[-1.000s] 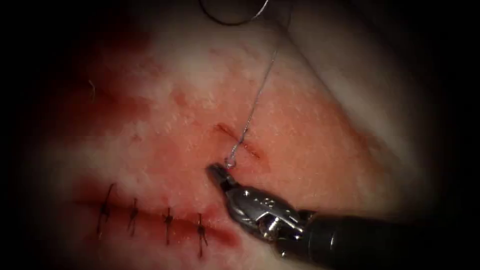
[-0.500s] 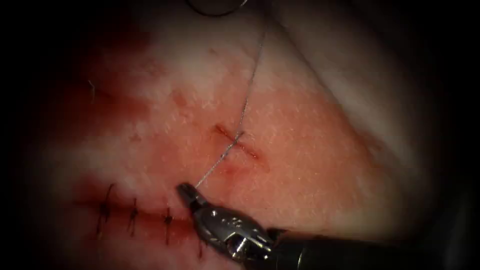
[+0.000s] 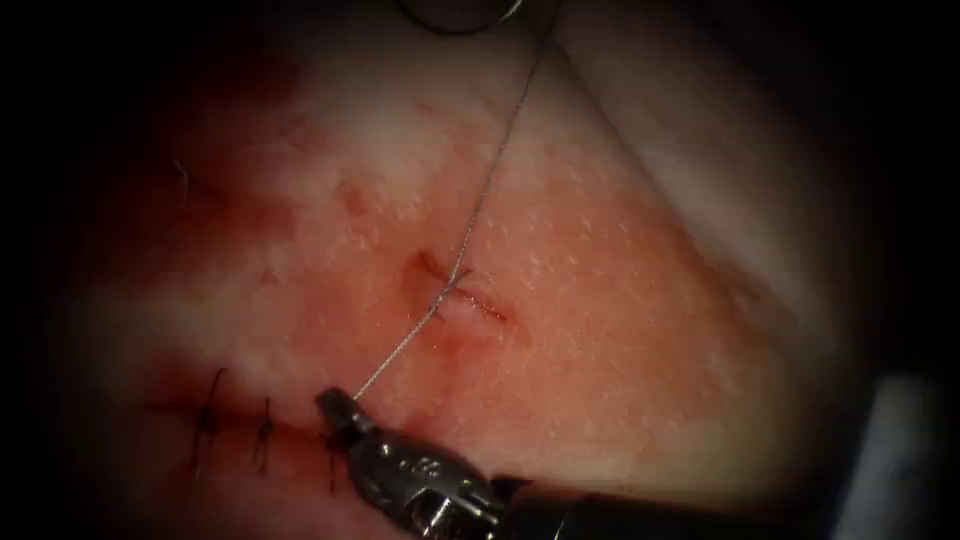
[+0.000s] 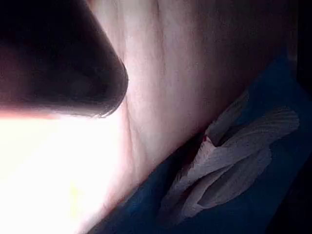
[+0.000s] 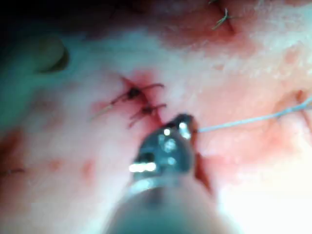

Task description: Wound Closure

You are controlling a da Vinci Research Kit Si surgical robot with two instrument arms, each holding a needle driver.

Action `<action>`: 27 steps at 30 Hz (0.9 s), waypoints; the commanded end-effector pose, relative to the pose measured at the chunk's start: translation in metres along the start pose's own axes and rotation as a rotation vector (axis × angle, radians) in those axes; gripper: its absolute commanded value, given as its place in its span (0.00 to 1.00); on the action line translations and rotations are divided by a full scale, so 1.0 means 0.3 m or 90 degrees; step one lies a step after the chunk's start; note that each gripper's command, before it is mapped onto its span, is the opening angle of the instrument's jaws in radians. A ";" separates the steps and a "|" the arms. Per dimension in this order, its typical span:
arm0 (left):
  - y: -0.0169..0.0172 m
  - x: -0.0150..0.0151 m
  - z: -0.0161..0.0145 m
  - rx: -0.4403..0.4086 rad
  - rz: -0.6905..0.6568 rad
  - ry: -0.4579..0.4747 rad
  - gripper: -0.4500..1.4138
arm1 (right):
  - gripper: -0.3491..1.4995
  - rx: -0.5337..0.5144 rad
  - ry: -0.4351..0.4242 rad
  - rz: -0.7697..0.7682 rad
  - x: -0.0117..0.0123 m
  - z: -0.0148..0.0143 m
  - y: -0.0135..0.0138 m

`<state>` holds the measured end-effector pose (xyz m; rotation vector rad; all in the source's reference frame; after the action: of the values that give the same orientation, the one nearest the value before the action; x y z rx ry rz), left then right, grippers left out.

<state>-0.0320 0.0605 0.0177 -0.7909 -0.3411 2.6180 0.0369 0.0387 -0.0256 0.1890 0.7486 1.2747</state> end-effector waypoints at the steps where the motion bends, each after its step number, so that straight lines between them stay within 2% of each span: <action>1: -0.001 0.003 0.003 0.003 -0.001 0.004 0.05 | 0.00 -0.001 -0.004 0.001 -0.0015 0.0010 0.0010; 7: -0.003 0.005 0.007 0.012 -0.007 0.010 0.05 | 0.00 -0.006 -0.019 0.011 -0.0044 0.0020 0.0019; 15: -0.002 0.003 0.008 0.010 -0.004 0.009 0.05 | 0.00 -0.005 -0.027 0.012 -0.0050 0.0020 0.0033; 19: 0.002 0.001 0.004 -0.021 -0.002 0.018 0.05 | 0.00 0.012 0.005 0.012 -0.0032 0.0016 0.0056; 20: 0.005 0.001 0.002 -0.040 0.000 0.023 0.05 | 0.22 0.024 0.023 0.013 -0.0013 0.0009 0.0072; 21: 0.005 0.001 0.002 -0.040 0.000 0.023 0.05 | 0.22 0.024 0.023 0.013 -0.0013 0.0009 0.0072; 22: 0.007 0.000 -0.001 -0.053 0.002 0.027 0.05 | 0.35 0.034 0.034 0.013 0.0005 -0.0003 0.0095; 24: 0.009 0.000 -0.005 -0.064 0.008 0.030 0.05 | 0.48 0.042 0.039 0.017 0.0021 -0.0018 0.0118; 25: 0.011 0.000 -0.009 -0.070 0.009 0.033 0.05 | 0.59 0.052 0.050 0.005 0.0039 -0.0040 0.0147; 26: 0.011 0.000 -0.009 -0.070 0.009 0.033 0.05 | 0.59 0.052 0.050 0.005 0.0039 -0.0040 0.0147; 27: 0.013 -0.001 -0.014 -0.077 0.011 0.035 0.05 | 0.74 0.057 0.048 -0.002 0.0057 -0.0061 0.0174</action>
<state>-0.0294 0.0570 0.0125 -0.9067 -0.4883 2.6058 0.0315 0.0417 -0.0255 0.2110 0.8747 1.2463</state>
